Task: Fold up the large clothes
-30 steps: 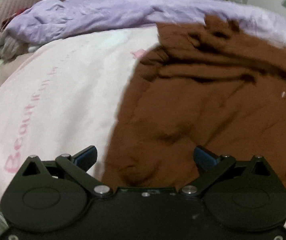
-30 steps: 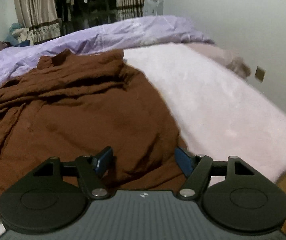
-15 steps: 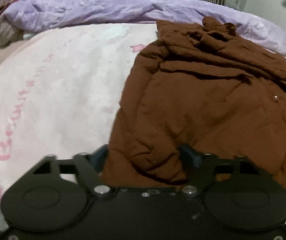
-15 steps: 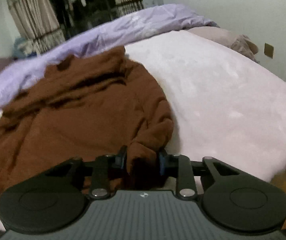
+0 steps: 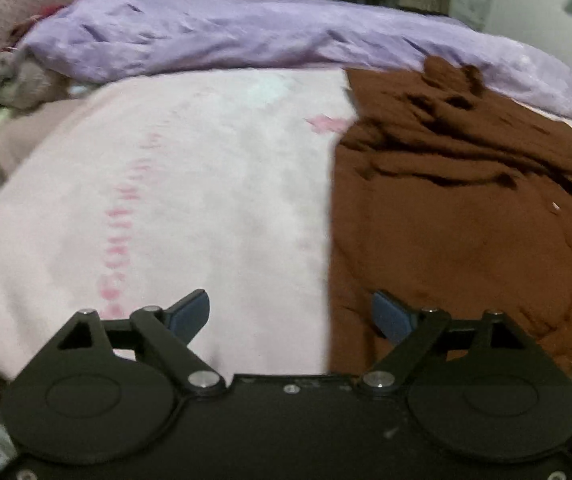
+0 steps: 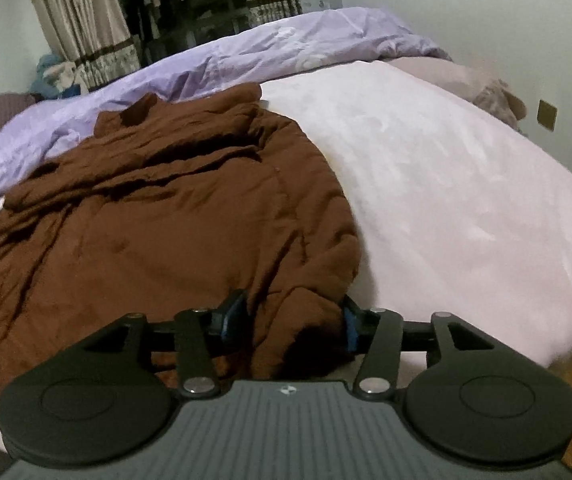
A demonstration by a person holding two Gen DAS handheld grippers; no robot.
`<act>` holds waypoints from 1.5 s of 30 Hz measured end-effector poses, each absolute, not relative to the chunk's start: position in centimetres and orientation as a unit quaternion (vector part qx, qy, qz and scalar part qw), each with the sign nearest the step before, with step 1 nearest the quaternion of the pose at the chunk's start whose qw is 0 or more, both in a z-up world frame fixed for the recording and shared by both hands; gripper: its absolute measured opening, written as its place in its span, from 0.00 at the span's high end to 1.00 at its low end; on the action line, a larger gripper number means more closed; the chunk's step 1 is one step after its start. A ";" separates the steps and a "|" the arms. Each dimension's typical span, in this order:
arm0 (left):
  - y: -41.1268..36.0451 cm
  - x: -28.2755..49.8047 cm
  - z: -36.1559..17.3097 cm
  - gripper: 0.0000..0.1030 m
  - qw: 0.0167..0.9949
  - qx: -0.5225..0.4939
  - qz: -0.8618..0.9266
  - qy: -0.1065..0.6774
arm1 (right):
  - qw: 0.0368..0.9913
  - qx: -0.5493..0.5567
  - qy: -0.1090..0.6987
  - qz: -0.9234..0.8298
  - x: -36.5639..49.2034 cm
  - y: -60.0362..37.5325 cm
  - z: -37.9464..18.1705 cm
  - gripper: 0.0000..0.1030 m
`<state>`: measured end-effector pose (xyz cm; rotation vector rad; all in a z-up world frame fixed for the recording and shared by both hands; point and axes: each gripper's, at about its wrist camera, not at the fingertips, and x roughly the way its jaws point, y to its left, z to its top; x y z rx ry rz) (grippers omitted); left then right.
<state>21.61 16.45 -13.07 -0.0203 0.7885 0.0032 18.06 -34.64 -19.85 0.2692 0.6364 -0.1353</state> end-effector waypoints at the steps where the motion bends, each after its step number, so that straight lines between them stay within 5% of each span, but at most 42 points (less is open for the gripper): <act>1: 15.5 21.8 -13.5 0.13 0.922 -0.004 -0.013 0.387 | 0.938 0.134 0.311 -0.066 18.0 -34.7 -19.8 0.41; 4: 13.0 22.5 -14.9 0.13 0.914 -0.008 -0.063 0.400 | 0.937 0.144 0.313 -0.057 17.8 -35.1 -19.8 0.41; 7: 11.8 23.9 -16.9 0.06 0.903 -0.025 -0.081 0.422 | 0.942 0.148 0.301 -0.028 17.9 -35.3 -20.3 0.20; 9: 11.4 24.3 -17.0 0.10 0.909 -0.029 -0.072 0.409 | 0.946 0.122 0.297 -0.051 17.9 -34.6 -20.3 0.54; 11: 10.8 24.2 -16.4 0.55 0.915 -0.024 -0.062 0.398 | 0.947 0.121 0.294 -0.048 17.7 -34.2 -19.8 0.77; 13: 10.7 24.6 -15.5 0.81 0.915 -0.035 -0.044 0.398 | 0.950 0.127 0.282 -0.041 17.3 -33.8 -18.8 0.81; 14: 11.2 24.9 -15.2 0.87 0.914 -0.052 -0.052 0.398 | 0.953 0.125 0.273 -0.045 17.2 -33.5 -18.1 0.81; 27: 10.4 35.1 -3.9 0.87 0.950 -0.071 -0.056 0.299 | 0.978 0.097 0.172 -0.061 30.0 -32.4 -7.1 0.81; 30: 11.1 41.1 0.3 0.73 0.961 -0.078 -0.062 0.260 | 0.978 0.115 0.161 -0.059 36.8 -34.9 -4.1 0.79; 31: 11.7 43.0 1.1 0.61 0.961 -0.092 -0.059 0.253 | 0.976 0.125 0.167 -0.061 38.9 -35.8 -3.6 0.72; 32: 12.4 44.6 1.6 0.35 0.961 -0.111 -0.052 0.249 | 0.975 0.134 0.168 -0.061 40.7 -36.8 -3.4 0.55; 34: 13.8 45.8 1.6 0.06 0.964 -0.133 -0.012 0.232 | 0.968 0.166 0.169 -0.080 42.8 -38.6 -3.9 0.30; 35: 14.0 46.3 1.2 0.06 0.966 -0.129 0.004 0.223 | 0.965 0.184 0.165 -0.089 43.2 -39.2 -4.5 0.18; 36: 14.0 46.8 0.7 0.06 0.967 -0.120 0.004 0.225 | 0.963 0.197 0.155 -0.098 43.2 -39.8 -5.3 0.16; 45: 12.8 52.1 -7.2 0.06 0.939 -0.092 -0.019 0.330 | 0.951 0.170 0.233 -0.110 46.0 -41.0 -13.8 0.15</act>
